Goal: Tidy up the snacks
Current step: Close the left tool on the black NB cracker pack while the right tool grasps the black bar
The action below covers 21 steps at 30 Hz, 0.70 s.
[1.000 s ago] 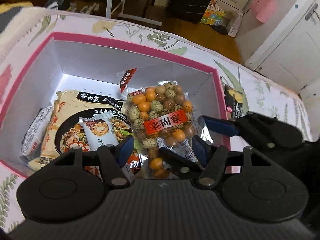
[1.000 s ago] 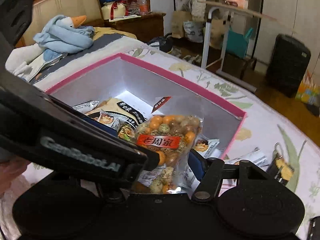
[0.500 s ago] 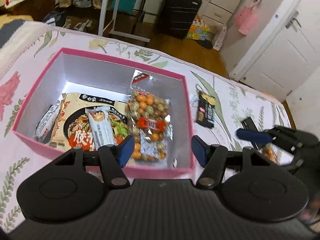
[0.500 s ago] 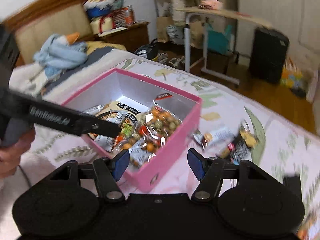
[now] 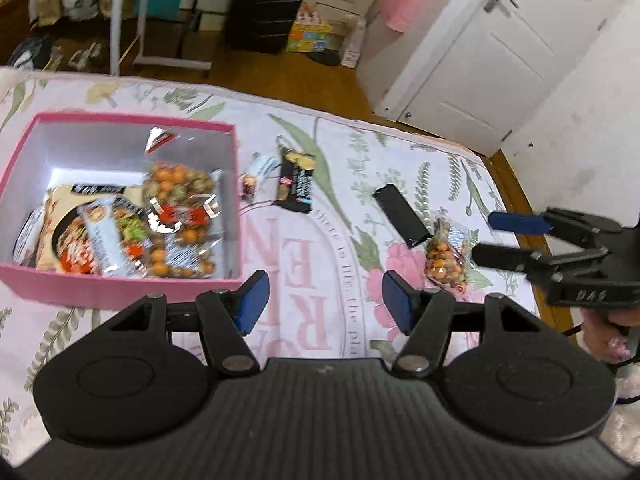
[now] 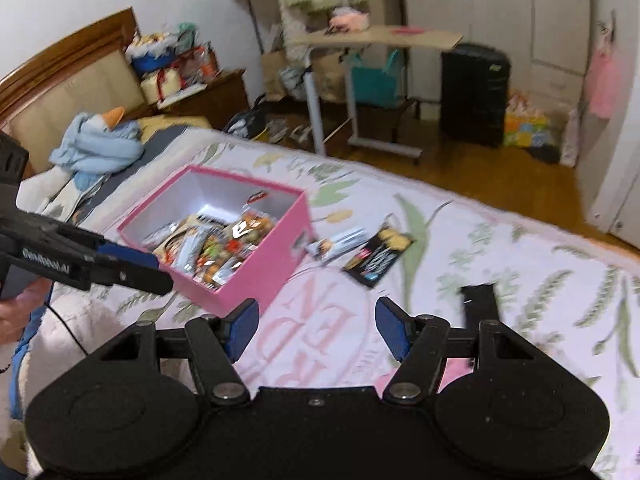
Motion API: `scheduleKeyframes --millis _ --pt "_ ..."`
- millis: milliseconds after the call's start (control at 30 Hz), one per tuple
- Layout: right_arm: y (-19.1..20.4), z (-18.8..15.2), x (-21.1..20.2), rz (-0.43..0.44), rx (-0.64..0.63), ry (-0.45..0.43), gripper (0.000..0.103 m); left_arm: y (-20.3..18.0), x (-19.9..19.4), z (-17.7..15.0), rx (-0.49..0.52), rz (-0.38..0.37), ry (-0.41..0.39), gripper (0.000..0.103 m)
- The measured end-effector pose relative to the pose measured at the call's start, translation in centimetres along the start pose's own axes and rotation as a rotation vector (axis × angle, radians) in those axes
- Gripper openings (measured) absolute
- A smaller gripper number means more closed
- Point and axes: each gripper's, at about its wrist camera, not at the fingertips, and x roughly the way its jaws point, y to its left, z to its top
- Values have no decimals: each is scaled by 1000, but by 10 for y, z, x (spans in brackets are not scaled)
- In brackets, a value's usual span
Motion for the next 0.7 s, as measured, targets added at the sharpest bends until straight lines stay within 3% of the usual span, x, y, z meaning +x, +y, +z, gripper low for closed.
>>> scheduleKeyframes --millis 133,333,367,433,500,700 --pt "-22 1 -13 -10 21 -34 73 -20 16 6 14 -58 18 61" --pt "-50 6 7 -88 20 -30 75 -45 52 21 41 -46 -10 61" --pt "-55 9 15 -122 17 -20 75 -48 59 25 42 -37 -17 61" --pt "-68 17 28 -188 32 -19 74 -58 78 32 76 50 -36 61" --pt "-83 26 39 -182 58 -11 74 -68 95 40 135 119 -53 61" --pt "-116 21 72 -179 122 -46 73 -72 143 64 137 129 -40 61"
